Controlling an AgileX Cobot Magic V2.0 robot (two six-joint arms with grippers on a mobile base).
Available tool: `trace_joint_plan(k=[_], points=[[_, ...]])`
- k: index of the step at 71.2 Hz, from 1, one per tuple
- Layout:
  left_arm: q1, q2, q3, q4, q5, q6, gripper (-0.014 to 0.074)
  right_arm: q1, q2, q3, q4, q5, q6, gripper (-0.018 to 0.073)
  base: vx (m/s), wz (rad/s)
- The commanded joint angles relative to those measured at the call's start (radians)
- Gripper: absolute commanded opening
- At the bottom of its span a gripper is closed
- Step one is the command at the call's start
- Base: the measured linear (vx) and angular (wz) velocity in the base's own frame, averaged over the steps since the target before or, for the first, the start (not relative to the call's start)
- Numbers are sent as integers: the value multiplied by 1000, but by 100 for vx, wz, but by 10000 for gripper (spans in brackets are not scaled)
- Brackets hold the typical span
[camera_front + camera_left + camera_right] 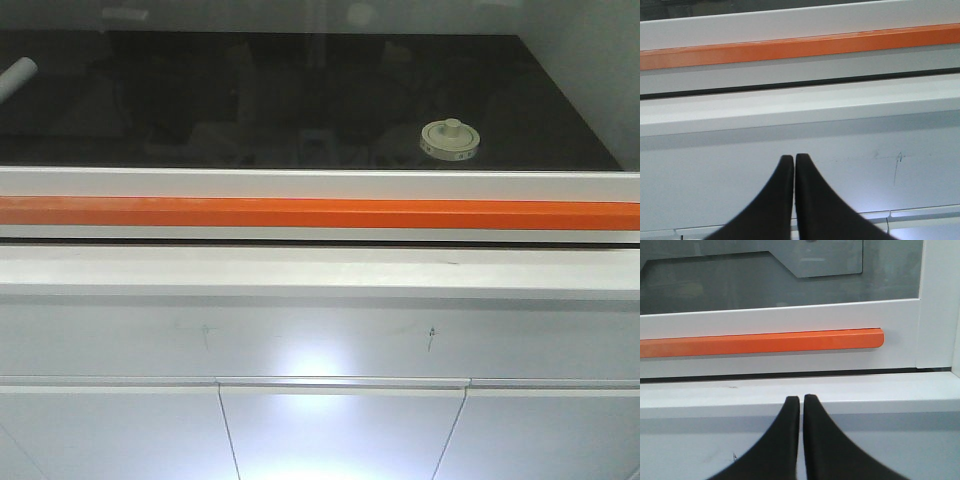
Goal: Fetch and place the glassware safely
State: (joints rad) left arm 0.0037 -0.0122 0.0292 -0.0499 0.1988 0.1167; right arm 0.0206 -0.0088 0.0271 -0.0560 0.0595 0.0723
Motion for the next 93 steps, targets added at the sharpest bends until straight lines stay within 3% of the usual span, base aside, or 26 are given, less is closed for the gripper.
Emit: trace_joint_plan(k=[1, 36, 47, 64, 74, 83, 93], points=[[1, -11, 28, -4, -70, -6, 2, -5, -13, 20, -5, -72, -4, -3, 0, 0], [1, -11, 28, -4, -75, -6, 2, -5, -13, 20, -5, -72, -5, -3, 0, 0], [1, -11, 28, -17, -130, -8, 2, -5, -13, 20, -5, -72, -5, -3, 0, 0], [1, -11, 14, -182, -326, -8, 2, -5, -13, 16, 23, -183, -3, -3, 0, 0], [1, -10, -68, -213, -447, -7, -2, -5, -13, -14, 24, -303, -5, -3, 0, 0], [1, 37, -214, -213, -438, -6, -2, -5, 12, -123, 3, -305, -12, -3, 0, 0], [1, 159, -418, -135, -412, 4, -1, -5, 114, -301, -52, -305, -13, -3, 0, 0]])
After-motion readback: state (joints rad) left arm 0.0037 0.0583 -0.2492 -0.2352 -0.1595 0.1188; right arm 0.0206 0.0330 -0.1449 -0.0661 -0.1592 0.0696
